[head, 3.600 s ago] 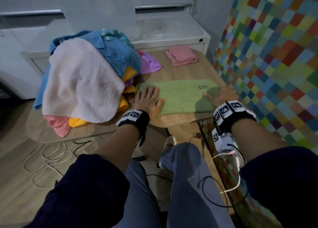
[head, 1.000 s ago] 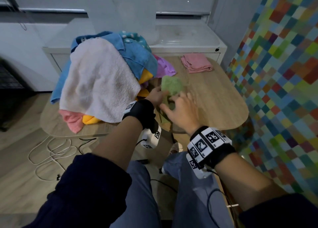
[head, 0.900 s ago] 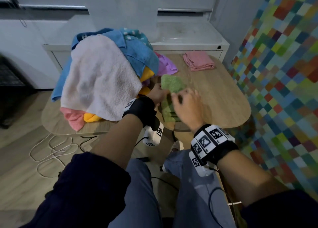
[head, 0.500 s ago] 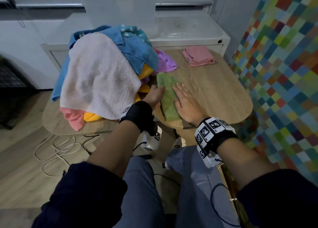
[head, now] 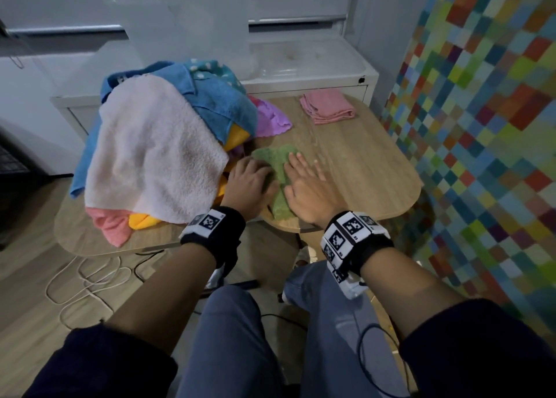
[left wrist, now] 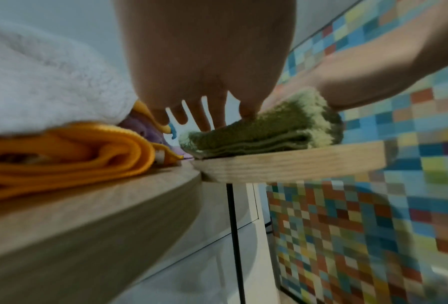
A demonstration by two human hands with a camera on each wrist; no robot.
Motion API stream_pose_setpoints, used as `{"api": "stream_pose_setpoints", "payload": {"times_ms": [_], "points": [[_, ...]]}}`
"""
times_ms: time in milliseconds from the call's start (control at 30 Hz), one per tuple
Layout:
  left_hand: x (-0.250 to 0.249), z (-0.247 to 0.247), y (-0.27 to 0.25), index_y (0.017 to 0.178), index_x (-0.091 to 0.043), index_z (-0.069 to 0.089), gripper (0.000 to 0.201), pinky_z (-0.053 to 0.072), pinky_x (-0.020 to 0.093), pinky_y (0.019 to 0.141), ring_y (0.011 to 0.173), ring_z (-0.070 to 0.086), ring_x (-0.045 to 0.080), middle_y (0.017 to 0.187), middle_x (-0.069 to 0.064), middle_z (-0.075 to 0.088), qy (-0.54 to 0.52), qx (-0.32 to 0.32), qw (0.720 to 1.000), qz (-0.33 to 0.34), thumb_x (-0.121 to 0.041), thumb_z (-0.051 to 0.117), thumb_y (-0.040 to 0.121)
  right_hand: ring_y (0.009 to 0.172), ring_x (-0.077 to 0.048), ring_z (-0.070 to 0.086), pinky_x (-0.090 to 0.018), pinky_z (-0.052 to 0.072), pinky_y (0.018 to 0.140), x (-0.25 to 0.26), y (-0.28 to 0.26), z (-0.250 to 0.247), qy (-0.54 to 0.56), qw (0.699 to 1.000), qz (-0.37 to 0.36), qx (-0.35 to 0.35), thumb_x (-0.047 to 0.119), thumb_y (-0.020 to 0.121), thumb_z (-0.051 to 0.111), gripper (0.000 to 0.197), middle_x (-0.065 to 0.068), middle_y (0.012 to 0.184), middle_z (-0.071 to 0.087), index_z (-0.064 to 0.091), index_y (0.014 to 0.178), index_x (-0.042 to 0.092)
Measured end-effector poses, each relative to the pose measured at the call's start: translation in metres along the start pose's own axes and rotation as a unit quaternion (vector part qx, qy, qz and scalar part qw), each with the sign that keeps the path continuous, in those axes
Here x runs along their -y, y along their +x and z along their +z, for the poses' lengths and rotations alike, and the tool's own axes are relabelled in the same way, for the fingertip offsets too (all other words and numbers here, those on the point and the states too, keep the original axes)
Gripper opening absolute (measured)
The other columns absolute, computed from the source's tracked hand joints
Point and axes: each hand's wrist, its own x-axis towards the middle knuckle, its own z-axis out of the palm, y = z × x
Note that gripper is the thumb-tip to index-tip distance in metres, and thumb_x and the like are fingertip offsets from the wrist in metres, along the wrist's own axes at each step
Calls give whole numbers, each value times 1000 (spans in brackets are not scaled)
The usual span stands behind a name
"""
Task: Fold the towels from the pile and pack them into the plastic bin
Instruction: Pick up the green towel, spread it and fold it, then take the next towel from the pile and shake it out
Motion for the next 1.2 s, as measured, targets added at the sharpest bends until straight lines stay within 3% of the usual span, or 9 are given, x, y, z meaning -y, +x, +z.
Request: {"api": "stream_pose_setpoints", "payload": {"times_ms": [67,167,267,400,633,867,1033,1133,1200], "points": [[-10,-4,-3,139,-15,43,60,16,43,115,141,23,29,149,3,37,33,97,994,-28,-50,25,93,147,-15,0,-37,-2,119,5,-5,8,17,1000,8,-13,24,99,29,55,-4,159,4,15,150,10],[-20,-4,9,149,-23,19,52,-2,42,117,146,-2,22,158,-7,11,20,184,981,-55,-41,26,100,147,-13,0,-36,-1,119,-4,-7,11,29,999,32,8,24,100,28,55,-2,159,5,11,151,12],[-31,-6,34,150,-24,14,52,-3,44,116,146,-8,24,159,-5,6,-15,238,970,-46,-40,24,101,147,-13,0,-38,1,119,-32,-1,0,29,998,49,39,24,100,28,55,0,159,3,10,151,14],[-38,-1,59,150,-17,9,61,2,42,119,146,-4,29,159,4,4,-33,249,966,-54,-44,30,99,147,-16,1,-42,6,119,-91,14,-15,31,992,93,75,19,100,28,55,0,159,3,9,151,15],[-29,3,64,151,-18,1,73,1,39,116,145,-8,29,159,-1,-7,-18,329,940,-89,-46,41,96,147,-19,2,-40,10,118,-154,43,-28,31,987,132,85,13,100,29,55,-2,159,3,8,151,15],[-23,11,61,150,-20,-4,83,-6,41,116,144,-16,27,158,-2,-14,-51,333,938,-82,-50,46,92,146,-23,10,-34,13,116,-180,61,-29,-7,991,122,62,6,96,35,57,-6,158,11,15,150,11],[-21,10,54,151,-19,0,84,-4,41,118,145,-15,26,158,-1,-11,-74,319,941,-84,-49,49,91,142,-27,21,-44,6,116,-159,66,-53,-34,977,180,110,15,94,39,54,-9,153,25,26,147,17],[-13,5,53,149,-10,16,74,-1,34,118,146,-2,25,158,5,7,-83,264,958,-76,-40,52,92,126,-38,43,-48,28,110,-116,78,-75,23,988,153,-17,20,91,43,41,-18,131,51,50,129,8],[-8,-10,49,145,-8,27,60,-4,31,115,145,7,24,155,9,18,-34,184,981,-43,-32,49,94,113,-40,52,-46,42,98,-75,86,-79,91,985,95,-108,17,88,47,34,-20,118,59,57,117,2]]}}
